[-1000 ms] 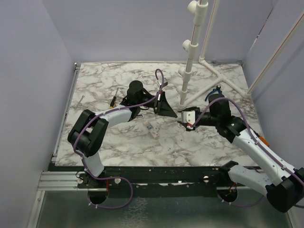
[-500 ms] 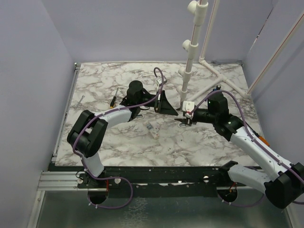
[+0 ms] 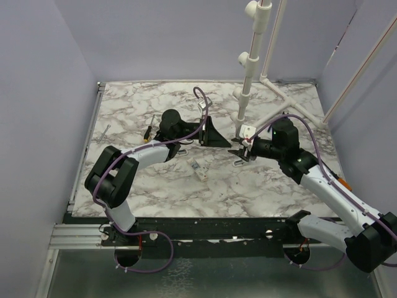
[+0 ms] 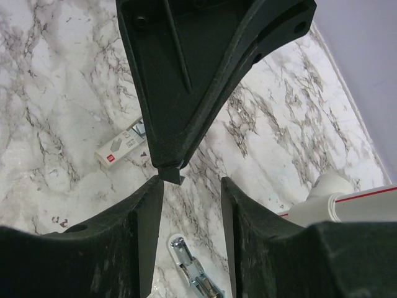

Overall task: Load the staples into the stapler
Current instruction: Pick up the staple from the staple box, then place the staple at the center of the board, then pick up the staple from the center of the board.

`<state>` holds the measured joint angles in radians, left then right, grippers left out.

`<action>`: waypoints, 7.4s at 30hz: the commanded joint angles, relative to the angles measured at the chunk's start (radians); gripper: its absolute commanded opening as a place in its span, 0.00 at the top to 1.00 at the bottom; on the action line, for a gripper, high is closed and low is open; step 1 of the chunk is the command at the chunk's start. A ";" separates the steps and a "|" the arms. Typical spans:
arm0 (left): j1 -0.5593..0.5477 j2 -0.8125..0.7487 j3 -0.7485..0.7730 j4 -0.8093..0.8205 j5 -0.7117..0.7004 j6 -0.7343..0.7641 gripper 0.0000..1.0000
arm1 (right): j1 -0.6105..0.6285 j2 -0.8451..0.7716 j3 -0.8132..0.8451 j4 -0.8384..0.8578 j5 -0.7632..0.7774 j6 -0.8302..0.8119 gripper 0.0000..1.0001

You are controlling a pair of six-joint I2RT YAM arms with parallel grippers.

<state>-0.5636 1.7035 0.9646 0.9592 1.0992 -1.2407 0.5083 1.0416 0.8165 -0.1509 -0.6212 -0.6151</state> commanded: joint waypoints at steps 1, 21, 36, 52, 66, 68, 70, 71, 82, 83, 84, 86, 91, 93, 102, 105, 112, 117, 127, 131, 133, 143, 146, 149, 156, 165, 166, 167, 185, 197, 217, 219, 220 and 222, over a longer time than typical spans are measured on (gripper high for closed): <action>0.010 -0.038 -0.027 0.085 -0.037 -0.017 1.00 | -0.013 -0.010 -0.004 0.023 0.026 0.037 0.55; 0.025 0.080 -0.034 -0.550 -0.052 0.599 1.00 | -0.049 -0.055 -0.024 -0.209 0.046 -0.130 0.56; -0.009 0.334 0.087 -0.819 -0.144 0.860 0.98 | -0.062 -0.013 -0.071 -0.284 0.088 -0.158 0.56; -0.009 0.299 0.179 -1.052 -0.290 1.017 0.70 | -0.062 0.031 -0.068 -0.297 0.075 -0.158 0.54; 0.027 0.034 0.157 -1.212 -0.468 1.280 0.50 | -0.058 0.236 -0.002 -0.176 0.018 0.098 0.43; 0.054 -0.030 0.145 -1.212 -0.499 1.290 0.44 | -0.052 0.289 0.019 -0.140 0.038 0.186 0.43; 0.082 -0.088 0.134 -1.212 -0.530 1.298 0.38 | -0.036 0.343 0.040 -0.103 0.070 0.252 0.43; 0.098 -0.115 0.130 -1.212 -0.546 1.301 0.35 | -0.019 0.373 0.054 -0.094 0.099 0.275 0.44; 0.212 -0.321 0.090 -1.212 -0.631 1.319 0.25 | 0.134 0.579 0.132 -0.101 0.340 0.384 0.46; 0.212 -0.330 0.085 -1.212 -0.635 1.323 0.25 | 0.133 0.589 0.135 -0.107 0.347 0.385 0.47; 0.212 -0.336 0.080 -1.212 -0.636 1.324 0.24 | 0.134 0.601 0.139 -0.112 0.354 0.385 0.47; 0.214 -0.344 0.071 -1.212 -0.636 1.329 0.24 | 0.134 0.622 0.145 -0.117 0.366 0.385 0.48; 0.214 -0.349 0.062 -1.212 -0.632 1.335 0.23 | 0.134 0.642 0.141 -0.101 0.389 0.380 0.49; 0.214 -0.349 0.062 -1.212 -0.630 1.336 0.23 | 0.134 0.648 0.142 -0.098 0.390 0.385 0.50; 0.214 -0.338 0.061 -1.208 -0.628 1.337 0.21 | 0.150 0.673 0.144 -0.091 0.400 0.422 0.53; 0.214 -0.336 0.063 -1.209 -0.629 1.338 0.20 | 0.160 0.679 0.145 -0.091 0.421 0.427 0.55; 0.214 -0.348 0.055 -1.209 -0.639 1.337 0.19 | 0.176 0.704 0.148 -0.100 0.457 0.422 0.58; 0.214 -0.362 0.049 -1.209 -0.650 1.342 0.19 | 0.176 0.703 0.140 -0.100 0.464 0.406 0.66; 0.214 -0.364 0.054 -1.209 -0.653 1.342 0.18 | 0.176 0.689 0.132 -0.124 0.455 0.364 0.71; 0.214 -0.363 0.054 -1.209 -0.652 1.346 0.18 | 0.176 0.676 0.128 -0.134 0.445 0.320 0.73; 0.214 -0.364 0.056 -1.209 -0.648 1.347 0.18 | 0.176 0.676 0.135 -0.144 0.437 0.297 0.74; 0.214 -0.385 0.053 -1.209 -0.646 1.347 0.17 | 0.175 0.676 0.158 -0.181 0.371 0.168 0.90; 0.214 -0.391 0.049 -1.209 -0.648 1.350 0.17 | 0.170 0.671 0.151 -0.180 0.345 0.121 0.86; 0.215 -0.393 0.048 -1.209 -0.648 1.352 0.17 | 0.163 0.663 0.144 -0.177 0.317 0.086 0.85; 0.215 -0.392 0.035 -1.207 -0.635 1.353 0.16 | 0.127 0.585 0.123 -0.167 0.210 0.024 0.85; 0.221 -0.424 -0.041 -1.106 -0.404 1.479 0.18 | 0.022 0.452 0.151 -0.284 -0.141 -0.019 0.86; 0.222 -0.426 -0.041 -1.106 -0.356 1.515 0.18 | 0.004 0.441 0.164 -0.311 -0.194 -0.013 0.85; 0.222 -0.430 -0.041 -1.106 -0.299 1.556 0.19 | -0.019 0.430 0.177 -0.338 -0.257 -0.005 0.85; -0.052 -0.342 0.213 -1.621 -0.082 2.423 0.37 | -0.099 0.592 0.383 -0.850 -0.804 -0.254 0.86; -0.193 -0.315 0.193 -1.666 -0.182 2.633 0.54 | -0.099 0.645 0.402 -0.929 -0.838 -0.340 0.86; -0.235 -0.269 0.203 -1.620 -0.186 2.611 0.69 | -0.099 0.649 0.395 -0.924 -0.831 -0.350 0.86; -0.237 -0.265 0.202 -1.619 -0.186 2.611 0.71 | -0.099 0.649 0.396 -0.925 -0.831 -0.350 0.86; -0.238 -0.264 0.201 -1.618 -0.184 2.611 0.71 | -0.099 0.649 0.396 -0.924 -0.831 -0.350 0.86; -0.239 -0.262 0.198 -1.613 -0.181 2.609 0.72 | -0.099 0.650 0.397 -0.924 -0.831 -0.350 0.86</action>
<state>-0.7925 1.4265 1.1694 -0.6605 0.9070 1.3617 0.4103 1.6821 1.1961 -1.0626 -1.4235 -0.9440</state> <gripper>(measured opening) 0.293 0.146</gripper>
